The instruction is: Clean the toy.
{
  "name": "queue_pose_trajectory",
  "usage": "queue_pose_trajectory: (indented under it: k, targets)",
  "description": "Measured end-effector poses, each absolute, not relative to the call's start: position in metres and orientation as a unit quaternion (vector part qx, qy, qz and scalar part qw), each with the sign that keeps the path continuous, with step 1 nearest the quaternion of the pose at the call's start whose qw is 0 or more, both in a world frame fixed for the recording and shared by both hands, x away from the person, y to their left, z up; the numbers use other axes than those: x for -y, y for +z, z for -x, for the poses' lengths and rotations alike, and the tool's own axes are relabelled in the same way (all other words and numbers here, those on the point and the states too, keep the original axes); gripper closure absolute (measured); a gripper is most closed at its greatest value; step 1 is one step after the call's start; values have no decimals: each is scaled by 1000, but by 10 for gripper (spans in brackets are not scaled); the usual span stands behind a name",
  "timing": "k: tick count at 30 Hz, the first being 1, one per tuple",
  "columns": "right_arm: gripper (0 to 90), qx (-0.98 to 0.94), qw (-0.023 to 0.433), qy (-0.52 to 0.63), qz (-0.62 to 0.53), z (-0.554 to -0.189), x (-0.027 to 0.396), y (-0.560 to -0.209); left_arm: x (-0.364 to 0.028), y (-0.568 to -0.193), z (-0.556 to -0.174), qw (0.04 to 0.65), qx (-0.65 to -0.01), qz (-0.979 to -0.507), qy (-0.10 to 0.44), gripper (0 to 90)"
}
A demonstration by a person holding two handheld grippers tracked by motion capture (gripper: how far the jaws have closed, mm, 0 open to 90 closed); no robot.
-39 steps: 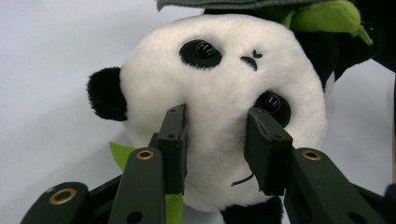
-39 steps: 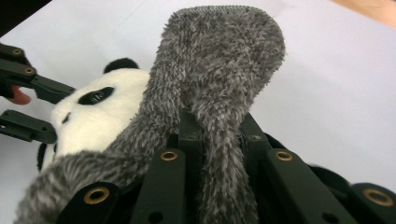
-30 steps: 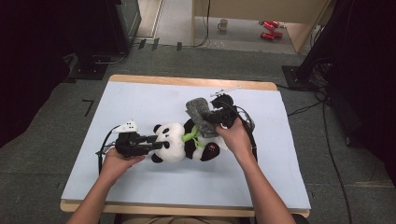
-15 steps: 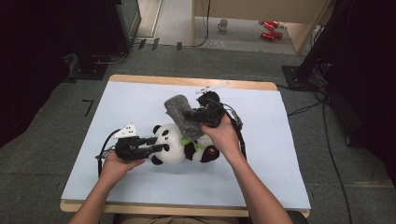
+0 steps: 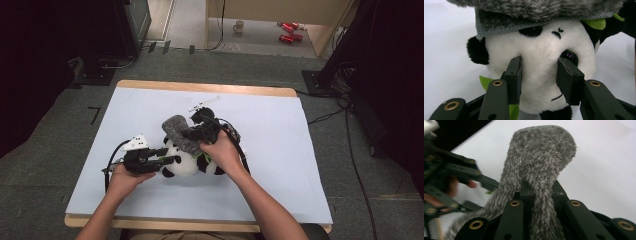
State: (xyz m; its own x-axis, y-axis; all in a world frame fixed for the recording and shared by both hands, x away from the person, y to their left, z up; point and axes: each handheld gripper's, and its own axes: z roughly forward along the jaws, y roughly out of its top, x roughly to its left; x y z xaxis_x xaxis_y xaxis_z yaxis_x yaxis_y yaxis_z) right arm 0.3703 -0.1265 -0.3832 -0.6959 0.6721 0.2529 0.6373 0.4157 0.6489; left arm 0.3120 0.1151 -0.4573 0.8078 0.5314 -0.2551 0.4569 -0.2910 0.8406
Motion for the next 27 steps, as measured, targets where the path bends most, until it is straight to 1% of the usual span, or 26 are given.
queue_pose_trajectory:
  k: [3, 8, 10, 14, 23, 25, 27]
  targets:
    - [767, -839, 24, 377, -391, -372, 132, -386, -115, -457, -312, 510, -305, -803, 37, 570]
    - [773, -841, 51, 349, -411, -376, 145, -387, -115, -457, -314, 509, -306, -804, 35, 571]
    - [774, -836, 44, 353, -418, -378, 151, -388, -115, -457, -316, 511, -305, -803, 32, 571]
    - [774, -834, 54, 351, -422, -379, 161, -386, -114, -457, -318, 514, -305, -802, 29, 571]
    - [772, -810, 56, 366, -455, -379, 192, -379, -112, -456, -325, 516, -305, -800, 26, 568]
    - [773, -806, 70, 365, -460, -378, 198, -377, -111, -456, -327, 516, -310, -799, 24, 568]
    - [780, -805, 123, 345, -467, -376, 202, -375, -112, -456, -329, 516, -310, -798, 18, 568]
